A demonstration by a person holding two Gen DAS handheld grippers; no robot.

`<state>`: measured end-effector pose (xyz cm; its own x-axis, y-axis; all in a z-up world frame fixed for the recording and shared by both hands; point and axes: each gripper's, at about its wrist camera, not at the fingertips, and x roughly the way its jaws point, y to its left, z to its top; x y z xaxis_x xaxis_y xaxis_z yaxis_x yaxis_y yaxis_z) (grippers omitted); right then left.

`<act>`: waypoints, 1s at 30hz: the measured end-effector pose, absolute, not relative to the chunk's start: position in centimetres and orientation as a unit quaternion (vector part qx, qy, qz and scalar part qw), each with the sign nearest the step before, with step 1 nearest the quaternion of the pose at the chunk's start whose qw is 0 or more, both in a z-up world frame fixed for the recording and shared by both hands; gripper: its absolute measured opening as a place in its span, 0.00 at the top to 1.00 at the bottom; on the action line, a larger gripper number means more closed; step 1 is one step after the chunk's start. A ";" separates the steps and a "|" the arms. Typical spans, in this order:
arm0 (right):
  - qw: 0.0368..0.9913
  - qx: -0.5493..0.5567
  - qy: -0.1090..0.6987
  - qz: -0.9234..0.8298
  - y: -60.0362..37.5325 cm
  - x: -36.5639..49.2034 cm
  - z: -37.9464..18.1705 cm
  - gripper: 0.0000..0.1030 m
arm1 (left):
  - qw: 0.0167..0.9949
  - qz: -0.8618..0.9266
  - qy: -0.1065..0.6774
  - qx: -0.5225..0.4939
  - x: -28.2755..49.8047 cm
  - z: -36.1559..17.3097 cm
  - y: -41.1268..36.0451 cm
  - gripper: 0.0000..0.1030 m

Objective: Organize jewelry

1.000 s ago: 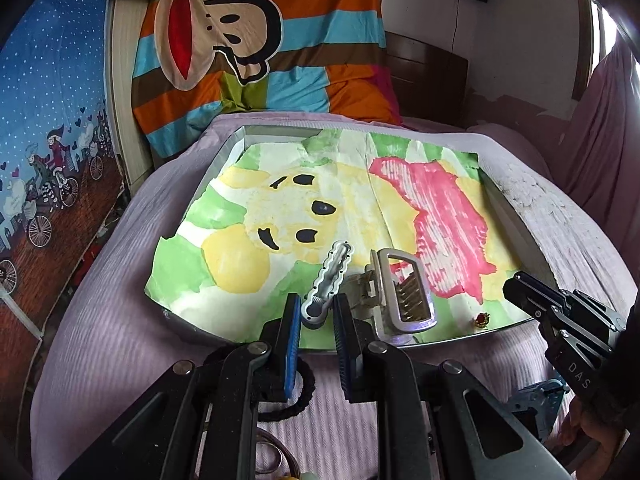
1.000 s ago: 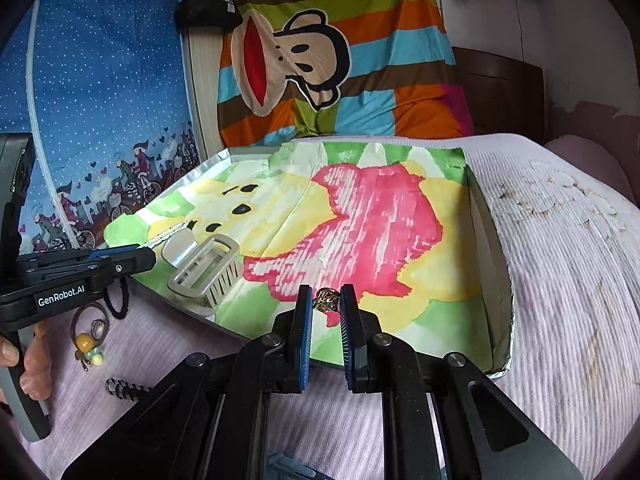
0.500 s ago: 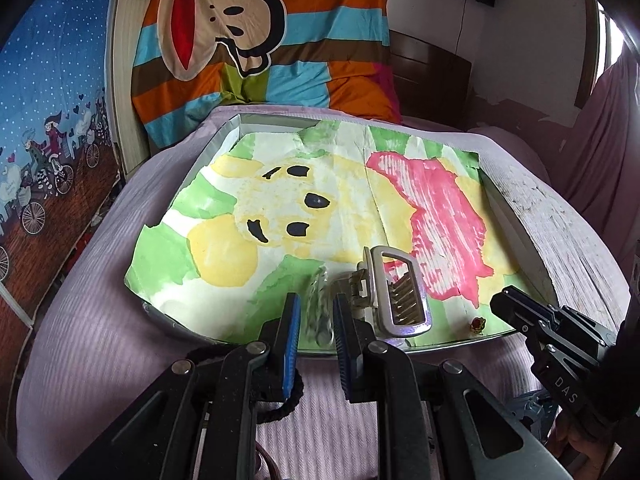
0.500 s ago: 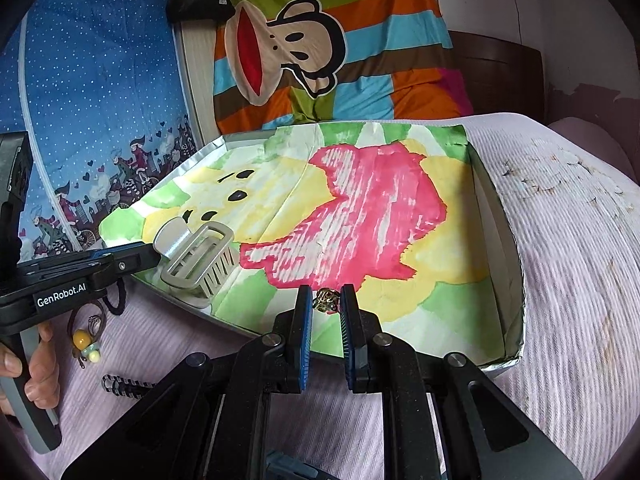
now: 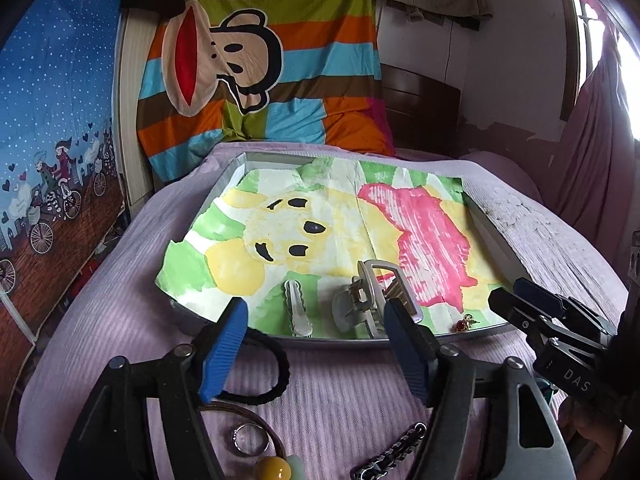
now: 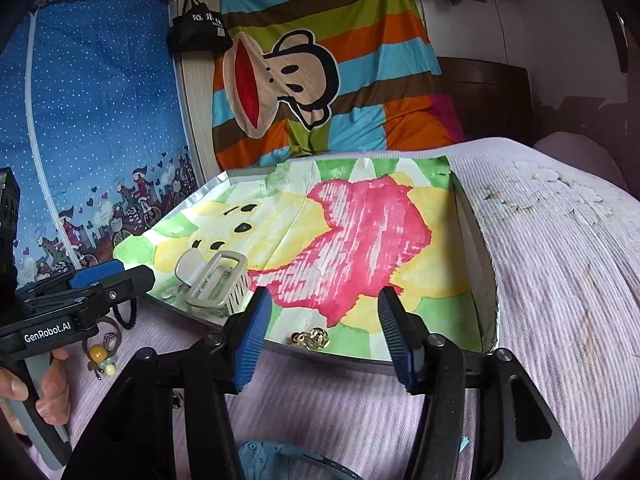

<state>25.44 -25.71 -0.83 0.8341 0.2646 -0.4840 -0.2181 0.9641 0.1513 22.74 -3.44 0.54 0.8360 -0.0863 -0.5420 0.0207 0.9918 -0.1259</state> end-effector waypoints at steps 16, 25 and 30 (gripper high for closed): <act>0.979 0.061 0.148 0.128 -26.2 18.2 3.0 0.06 | 0.976 -0.005 0.198 -0.094 16.6 1.9 -0.8 0.00; 0.983 0.051 0.117 0.129 -25.2 13.7 4.2 0.01 | 0.980 0.000 0.177 -0.087 13.2 2.4 0.1 0.00; 0.985 0.039 0.111 0.129 -24.5 11.8 4.3 0.01 | 0.984 0.001 0.166 -0.071 11.0 2.5 0.3 0.00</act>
<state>11.81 -24.48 4.32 0.9421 0.2628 -0.2081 -0.2456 0.9637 0.1049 11.02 0.31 2.53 0.9447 -0.0207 -0.3273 -0.0265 0.9899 -0.1390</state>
